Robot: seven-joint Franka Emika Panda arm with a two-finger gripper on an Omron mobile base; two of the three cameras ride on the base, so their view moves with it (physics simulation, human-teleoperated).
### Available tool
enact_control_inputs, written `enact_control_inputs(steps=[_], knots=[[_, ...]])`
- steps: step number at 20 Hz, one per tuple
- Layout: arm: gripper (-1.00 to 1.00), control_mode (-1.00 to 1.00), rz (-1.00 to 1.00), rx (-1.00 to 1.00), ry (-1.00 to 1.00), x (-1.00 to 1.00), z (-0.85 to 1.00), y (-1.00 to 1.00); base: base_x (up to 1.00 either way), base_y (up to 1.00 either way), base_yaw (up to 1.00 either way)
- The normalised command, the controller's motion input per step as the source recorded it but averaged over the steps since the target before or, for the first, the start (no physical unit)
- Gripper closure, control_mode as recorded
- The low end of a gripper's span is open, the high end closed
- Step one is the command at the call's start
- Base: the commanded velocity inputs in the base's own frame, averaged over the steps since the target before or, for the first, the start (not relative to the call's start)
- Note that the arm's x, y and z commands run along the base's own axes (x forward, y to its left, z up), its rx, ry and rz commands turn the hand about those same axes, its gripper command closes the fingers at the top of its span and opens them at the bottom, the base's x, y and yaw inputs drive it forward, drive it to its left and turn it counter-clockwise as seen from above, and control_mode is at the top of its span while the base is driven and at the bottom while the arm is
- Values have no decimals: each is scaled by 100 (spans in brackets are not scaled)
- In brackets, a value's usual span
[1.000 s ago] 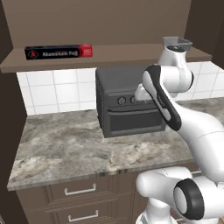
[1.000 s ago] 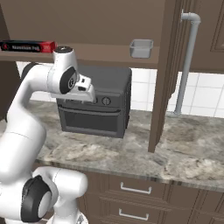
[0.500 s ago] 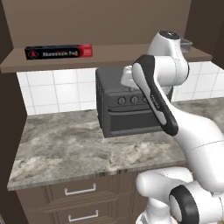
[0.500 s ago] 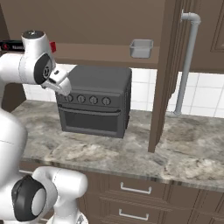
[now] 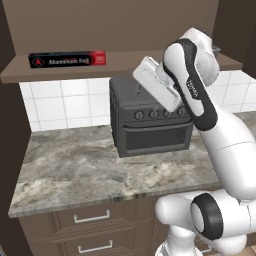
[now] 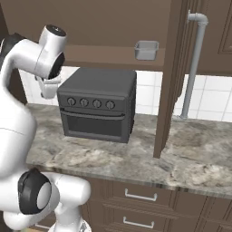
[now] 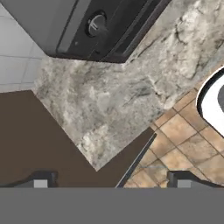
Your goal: Retrieve the tupperware and aluminum foil from the cabinet and place them on the dining counter near the plate with shrimp and steak to prepare for storing leftovers.
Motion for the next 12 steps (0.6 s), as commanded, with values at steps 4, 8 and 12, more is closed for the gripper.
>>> enact_control_inputs(steps=[4,8,12], knots=[[-100,-100,-21,49,14,51,22,20,0,0,0],[-100,-100,-28,32,-1,40,18,9,0,0,0],[-100,-100,-29,19,-4,39,17,15,0,0,0]])
